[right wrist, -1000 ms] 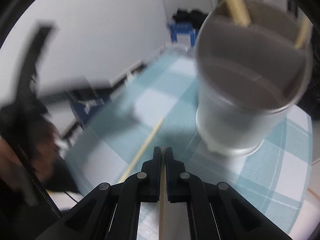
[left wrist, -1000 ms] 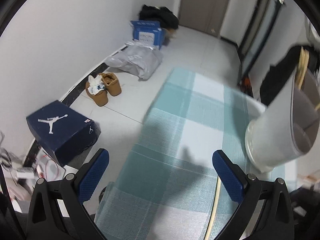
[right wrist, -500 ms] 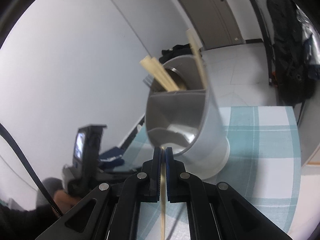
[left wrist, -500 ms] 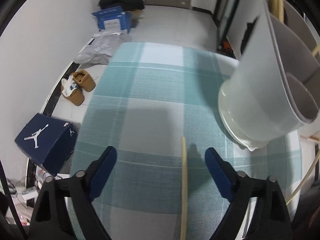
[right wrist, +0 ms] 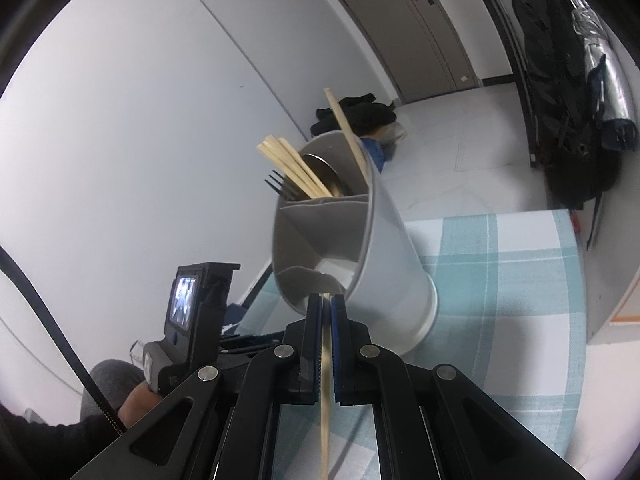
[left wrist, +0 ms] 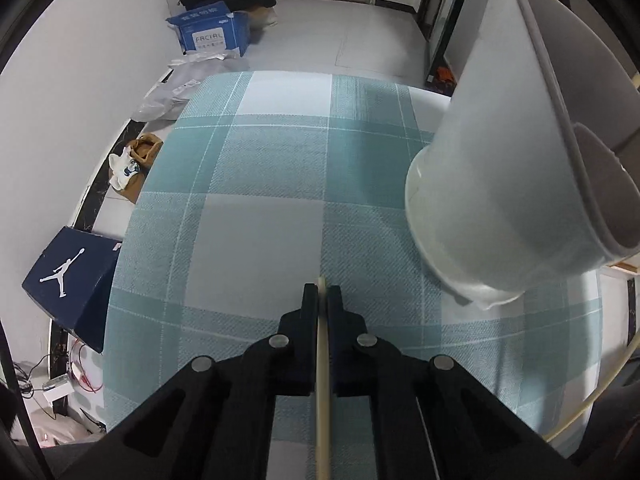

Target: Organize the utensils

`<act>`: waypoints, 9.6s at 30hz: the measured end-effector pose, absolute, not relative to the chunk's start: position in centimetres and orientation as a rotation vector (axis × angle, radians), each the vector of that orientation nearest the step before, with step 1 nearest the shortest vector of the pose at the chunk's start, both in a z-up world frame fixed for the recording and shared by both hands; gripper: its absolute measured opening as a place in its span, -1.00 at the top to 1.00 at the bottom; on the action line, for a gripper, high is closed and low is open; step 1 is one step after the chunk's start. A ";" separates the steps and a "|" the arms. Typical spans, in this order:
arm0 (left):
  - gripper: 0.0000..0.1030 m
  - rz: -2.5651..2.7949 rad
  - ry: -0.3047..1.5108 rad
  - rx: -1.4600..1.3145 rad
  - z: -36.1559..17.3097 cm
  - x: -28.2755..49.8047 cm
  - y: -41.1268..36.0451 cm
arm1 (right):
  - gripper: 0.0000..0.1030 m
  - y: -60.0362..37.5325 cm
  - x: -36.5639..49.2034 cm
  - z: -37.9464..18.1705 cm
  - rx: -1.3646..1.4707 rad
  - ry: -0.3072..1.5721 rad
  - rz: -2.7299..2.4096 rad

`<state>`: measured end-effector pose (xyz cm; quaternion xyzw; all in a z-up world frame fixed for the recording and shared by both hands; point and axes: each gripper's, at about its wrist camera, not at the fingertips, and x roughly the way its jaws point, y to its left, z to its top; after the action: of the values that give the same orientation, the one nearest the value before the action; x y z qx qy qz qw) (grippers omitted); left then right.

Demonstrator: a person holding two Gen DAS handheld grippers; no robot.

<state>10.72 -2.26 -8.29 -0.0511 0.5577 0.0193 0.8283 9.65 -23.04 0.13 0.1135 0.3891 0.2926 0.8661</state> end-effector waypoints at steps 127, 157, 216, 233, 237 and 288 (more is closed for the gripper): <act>1.00 -0.287 0.579 -0.286 8.1 13.3 -4.6 | 0.93 -19.7 14.8 10.5 -0.103 0.390 0.538; -0.34 -0.182 0.588 -0.333 9.3 9.2 -1.5 | 0.21 -21.4 10.4 8.6 -0.036 0.496 0.488; -0.97 0.074 0.462 -0.254 4.9 1.1 -0.1 | -1.00 -21.4 1.2 5.8 -0.078 0.462 0.251; -0.97 0.076 0.468 -0.239 4.9 0.6 -0.2 | -1.00 -21.6 0.6 6.1 -0.074 0.440 0.229; -0.97 0.080 0.463 -0.239 4.8 0.4 -0.2 | -1.00 -21.7 0.5 6.1 -0.069 0.440 0.225; -0.97 0.105 0.491 -0.281 4.7 0.8 0.4 | -1.00 -21.7 0.4 6.2 -0.043 0.445 0.215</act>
<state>0.77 0.39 4.71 -0.1385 0.2422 0.0516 0.9589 0.42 -21.71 6.22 -0.0214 0.2202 0.1066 0.9694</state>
